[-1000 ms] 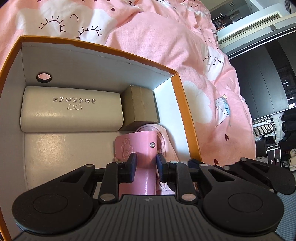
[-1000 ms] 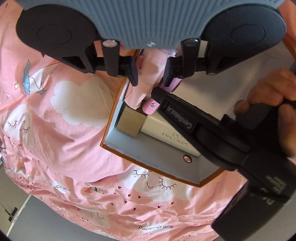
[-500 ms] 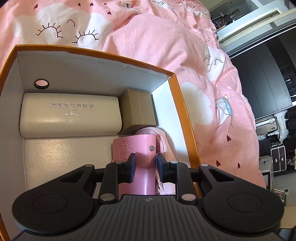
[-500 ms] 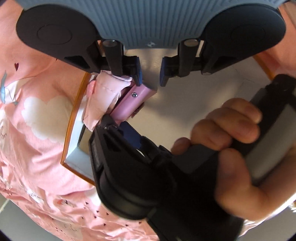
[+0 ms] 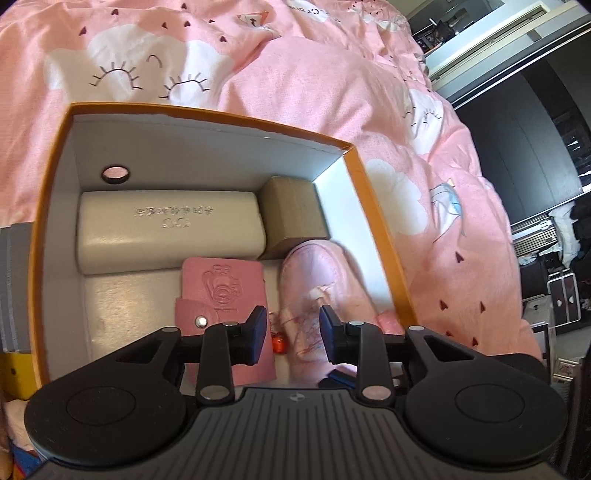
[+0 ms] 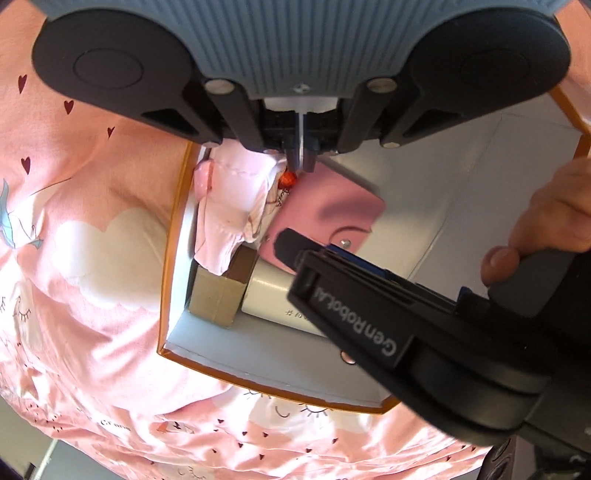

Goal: Organize objects
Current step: 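Release the pink wallet from the left tool while the right tool releases the pouch, then withdraw both tools and reach the left tool toward the book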

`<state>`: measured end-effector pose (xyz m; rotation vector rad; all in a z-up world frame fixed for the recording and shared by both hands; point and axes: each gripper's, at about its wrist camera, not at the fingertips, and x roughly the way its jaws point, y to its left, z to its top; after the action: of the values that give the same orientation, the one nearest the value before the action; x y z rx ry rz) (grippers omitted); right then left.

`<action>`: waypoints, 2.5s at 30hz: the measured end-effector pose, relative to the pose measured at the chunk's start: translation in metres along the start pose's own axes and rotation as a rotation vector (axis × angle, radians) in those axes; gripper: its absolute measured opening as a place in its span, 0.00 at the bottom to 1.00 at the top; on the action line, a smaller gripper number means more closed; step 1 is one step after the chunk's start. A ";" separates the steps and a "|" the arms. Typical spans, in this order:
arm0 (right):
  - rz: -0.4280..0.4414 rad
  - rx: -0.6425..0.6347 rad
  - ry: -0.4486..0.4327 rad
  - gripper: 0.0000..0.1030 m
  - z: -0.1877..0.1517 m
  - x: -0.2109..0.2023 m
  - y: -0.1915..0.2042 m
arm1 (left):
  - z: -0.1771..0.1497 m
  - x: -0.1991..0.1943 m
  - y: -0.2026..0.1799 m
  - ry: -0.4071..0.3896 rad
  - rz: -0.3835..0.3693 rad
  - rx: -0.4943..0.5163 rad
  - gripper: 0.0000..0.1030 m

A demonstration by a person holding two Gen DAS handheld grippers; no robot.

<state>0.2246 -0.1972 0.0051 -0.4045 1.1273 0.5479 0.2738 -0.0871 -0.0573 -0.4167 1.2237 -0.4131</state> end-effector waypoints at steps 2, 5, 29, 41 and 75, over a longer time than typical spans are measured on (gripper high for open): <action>-0.001 -0.012 0.011 0.04 -0.003 -0.003 0.002 | -0.003 -0.003 -0.002 -0.006 0.039 0.052 0.34; 0.002 -0.015 0.040 0.06 -0.007 -0.005 0.003 | -0.009 -0.008 -0.004 -0.011 0.074 0.121 0.34; 0.019 -0.093 -0.023 0.25 -0.005 -0.008 0.020 | -0.019 -0.062 0.004 -0.110 0.069 0.197 0.34; -0.026 -0.128 -0.025 0.50 0.044 0.051 0.053 | -0.024 -0.118 0.039 -0.258 0.134 0.155 0.34; -0.071 -0.088 0.055 0.41 0.047 0.063 0.040 | -0.065 -0.168 0.143 -0.219 0.268 -0.021 0.41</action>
<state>0.2558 -0.1258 -0.0363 -0.5367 1.1401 0.5284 0.1752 0.1164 -0.0136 -0.3018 1.0530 -0.1212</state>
